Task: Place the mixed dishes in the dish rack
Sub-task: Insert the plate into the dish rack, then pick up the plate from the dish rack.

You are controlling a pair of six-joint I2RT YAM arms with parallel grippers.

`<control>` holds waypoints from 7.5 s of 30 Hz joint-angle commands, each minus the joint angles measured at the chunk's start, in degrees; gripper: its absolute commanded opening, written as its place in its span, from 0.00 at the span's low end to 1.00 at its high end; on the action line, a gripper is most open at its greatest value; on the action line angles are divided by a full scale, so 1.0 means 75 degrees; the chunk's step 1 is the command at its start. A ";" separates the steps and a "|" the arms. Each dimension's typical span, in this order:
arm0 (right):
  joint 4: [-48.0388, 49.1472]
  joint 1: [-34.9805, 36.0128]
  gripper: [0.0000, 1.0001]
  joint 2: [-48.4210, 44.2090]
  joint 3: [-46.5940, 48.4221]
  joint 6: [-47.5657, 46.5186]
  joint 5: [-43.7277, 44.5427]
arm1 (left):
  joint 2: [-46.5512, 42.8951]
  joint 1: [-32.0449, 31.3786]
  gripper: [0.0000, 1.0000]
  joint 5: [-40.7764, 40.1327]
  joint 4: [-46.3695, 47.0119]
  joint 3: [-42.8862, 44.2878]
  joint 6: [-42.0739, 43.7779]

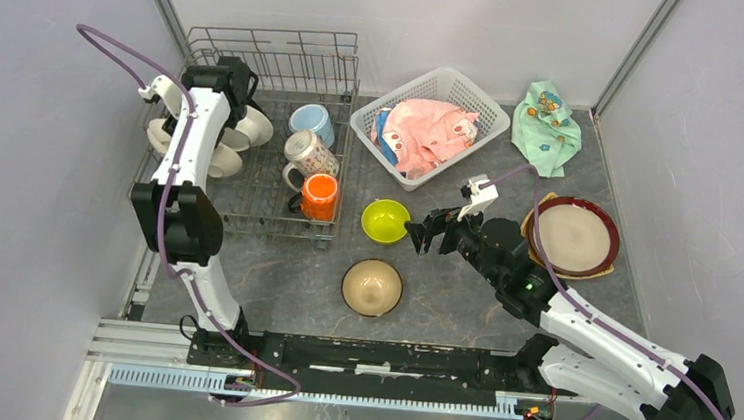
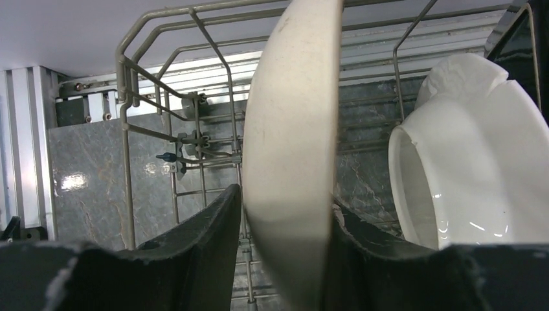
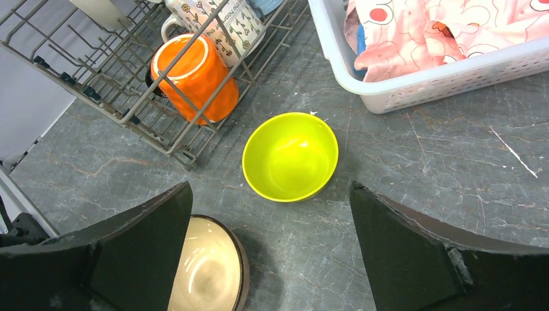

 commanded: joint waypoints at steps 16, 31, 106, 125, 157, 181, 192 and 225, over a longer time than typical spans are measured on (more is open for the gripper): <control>0.0133 0.0030 0.98 -0.0154 0.0003 0.0196 0.0117 | -0.0261 -0.0009 0.65 -0.0431 0.0069 0.0878 0.0938; -0.0377 0.0033 0.98 0.0040 0.0385 -0.0065 0.0231 | -0.1846 0.1196 0.82 0.0118 0.1352 -0.1383 0.2740; -0.0365 0.0033 0.98 -0.0377 0.0173 -0.0036 0.0472 | -0.3919 0.1710 0.80 0.3535 0.5231 -0.3555 0.5459; -0.0465 0.0027 0.98 -0.0809 0.0023 -0.0211 0.0603 | -0.4051 0.2751 0.59 0.5073 0.6577 -0.5061 0.4969; -0.0471 0.0034 0.98 -0.1009 -0.0189 -0.0272 0.0869 | -0.3031 0.2450 0.02 0.4487 0.4216 -0.1563 0.1421; -0.0619 0.0026 0.98 -0.1138 -0.0231 -0.0230 0.0644 | -0.2499 0.2520 0.02 0.4405 0.3695 0.0170 0.1065; -0.0629 0.0030 0.98 -0.1440 -0.0359 -0.0170 0.0733 | -0.2634 0.2439 0.02 0.5108 0.4093 -0.0781 0.0680; -0.0511 0.0033 0.98 -0.1254 -0.0464 -0.0278 0.0714 | -0.1522 0.1080 0.06 0.5089 0.4154 -0.0252 -0.0310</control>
